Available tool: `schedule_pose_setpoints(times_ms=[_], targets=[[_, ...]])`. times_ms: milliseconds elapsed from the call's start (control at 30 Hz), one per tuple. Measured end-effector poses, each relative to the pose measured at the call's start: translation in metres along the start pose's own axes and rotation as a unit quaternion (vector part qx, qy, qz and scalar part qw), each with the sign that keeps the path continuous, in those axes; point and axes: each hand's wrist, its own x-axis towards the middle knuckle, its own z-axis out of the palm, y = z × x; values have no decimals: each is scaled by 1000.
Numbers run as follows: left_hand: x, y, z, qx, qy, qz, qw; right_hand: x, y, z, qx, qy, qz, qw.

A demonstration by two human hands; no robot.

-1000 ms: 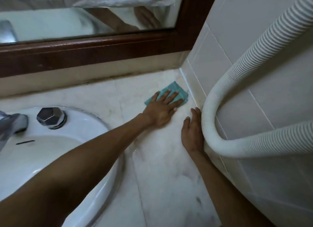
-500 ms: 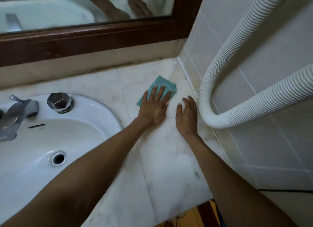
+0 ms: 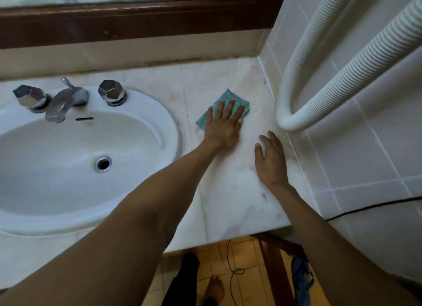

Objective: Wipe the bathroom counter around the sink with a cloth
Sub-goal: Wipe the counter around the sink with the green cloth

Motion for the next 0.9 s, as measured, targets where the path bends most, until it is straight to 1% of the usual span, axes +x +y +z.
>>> schedule_pose_setpoints(times_ms=[133,333,467,567,633,700,767,900], targets=[[-73,8,19,-11,11,22,1000,-37,7,-10,-10,-22,-3,1000],[-202,7,31,-11,-2,23,1000,-87,-8,-18,-41,-71,-9,997],[-264,-15,30,3,-6,21,1000,-113,-22,-18,-90,-117,-40,988],[-303,-37,29,4,-6,5,1000,-130,-35,-10,-143,-145,-62,977],[-322,-50,29,12,-5,-6,1000,-138,-48,-2,-157,-158,-70,972],[-336,-64,27,14,-8,-15,1000,-144,-66,5,-139,-177,-83,971],[-350,-77,24,15,-11,-20,1000,-149,-90,14,-98,-200,-106,969],[-386,-110,16,9,1,-36,999,-155,-152,38,-49,-182,-192,963]])
